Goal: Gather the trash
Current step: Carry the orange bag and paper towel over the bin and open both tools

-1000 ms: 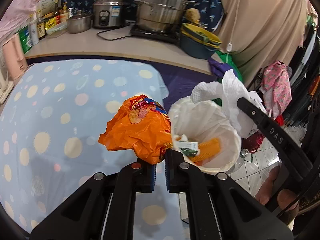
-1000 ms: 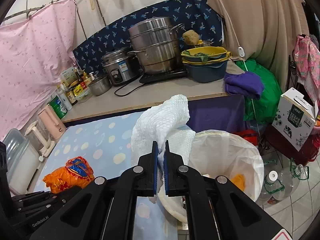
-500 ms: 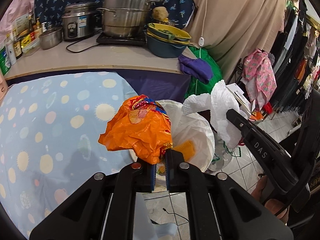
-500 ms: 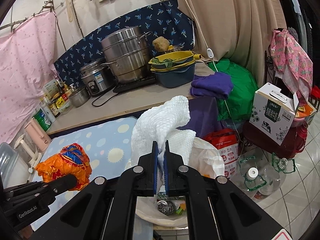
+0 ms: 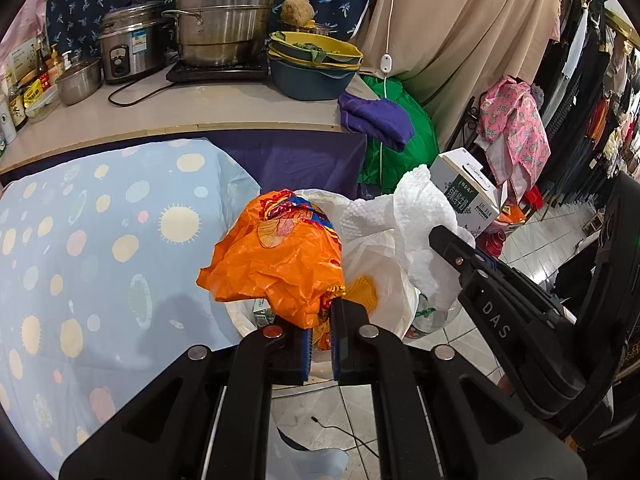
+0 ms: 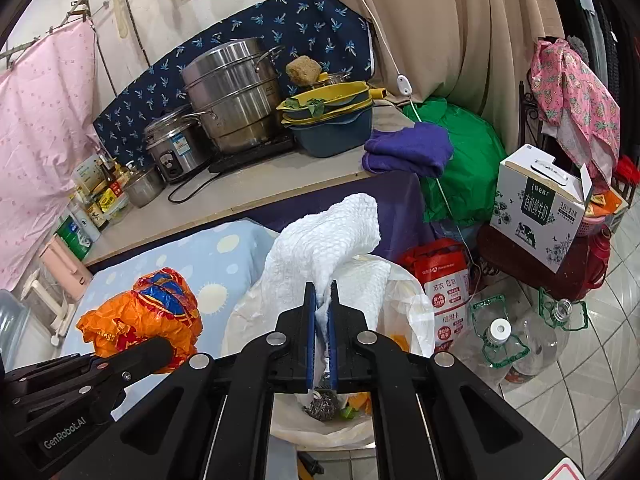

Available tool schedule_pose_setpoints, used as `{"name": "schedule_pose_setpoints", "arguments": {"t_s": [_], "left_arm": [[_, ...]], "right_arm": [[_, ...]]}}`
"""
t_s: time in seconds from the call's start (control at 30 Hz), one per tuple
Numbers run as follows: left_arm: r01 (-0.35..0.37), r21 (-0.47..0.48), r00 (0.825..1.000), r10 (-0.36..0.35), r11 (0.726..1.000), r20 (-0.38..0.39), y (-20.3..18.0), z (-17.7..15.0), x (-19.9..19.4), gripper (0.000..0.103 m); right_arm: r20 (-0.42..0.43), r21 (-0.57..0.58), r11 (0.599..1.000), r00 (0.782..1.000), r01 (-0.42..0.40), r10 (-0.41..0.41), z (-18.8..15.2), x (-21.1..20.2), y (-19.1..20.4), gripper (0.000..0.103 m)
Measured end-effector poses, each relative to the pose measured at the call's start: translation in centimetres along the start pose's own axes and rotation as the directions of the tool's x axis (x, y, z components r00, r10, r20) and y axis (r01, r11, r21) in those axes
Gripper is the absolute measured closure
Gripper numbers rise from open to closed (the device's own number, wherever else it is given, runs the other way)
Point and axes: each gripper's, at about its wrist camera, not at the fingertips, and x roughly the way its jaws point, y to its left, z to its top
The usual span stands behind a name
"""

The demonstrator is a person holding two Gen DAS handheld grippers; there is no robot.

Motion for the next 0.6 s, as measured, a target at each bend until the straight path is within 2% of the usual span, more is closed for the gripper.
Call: {"name": "schedule_pose_setpoints", "arguments": {"t_s": [0.3,0.47,0.5,0.53,0.57,0.6], "left_arm": [[-0.003,-0.006,1.000,0.003,1.000,-0.021,0.1,0.2,1.5,0.096],[0.005,-0.014,1.000,-0.005,1.000,-0.023,0.2,0.2,2.4,0.093],[0.001,-0.008,1.000,-0.002,1.000,-0.016,0.1,0.2,2.5,0.091],[-0.016,0.002,1.000,0.016,1.000,-0.008,0.0,0.2,2.6,0.081],[-0.030,0.007,1.000,0.030,1.000,-0.004,-0.1,0.2,2.7,0.076],[-0.039,0.009,0.999,0.039,0.999,0.004,-0.1,0.2,2.7,0.066]], "right_arm": [[-0.026,0.003,1.000,1.000,0.012,-0.012,-0.1,1.3,-0.3,0.098],[-0.035,0.028,0.999,0.999,0.025,-0.025,-0.3,2.3,-0.8,0.092],[-0.035,0.030,0.999,0.999,0.028,-0.027,-0.3,2.5,-0.9,0.085],[-0.033,0.031,0.999,0.999,0.031,-0.030,-0.3,2.5,-0.9,0.077],[-0.028,0.033,0.999,0.999,0.032,-0.031,-0.2,2.6,-0.9,0.072],[-0.017,0.036,0.999,0.999,0.032,-0.032,-0.1,2.4,-0.9,0.066]]}}
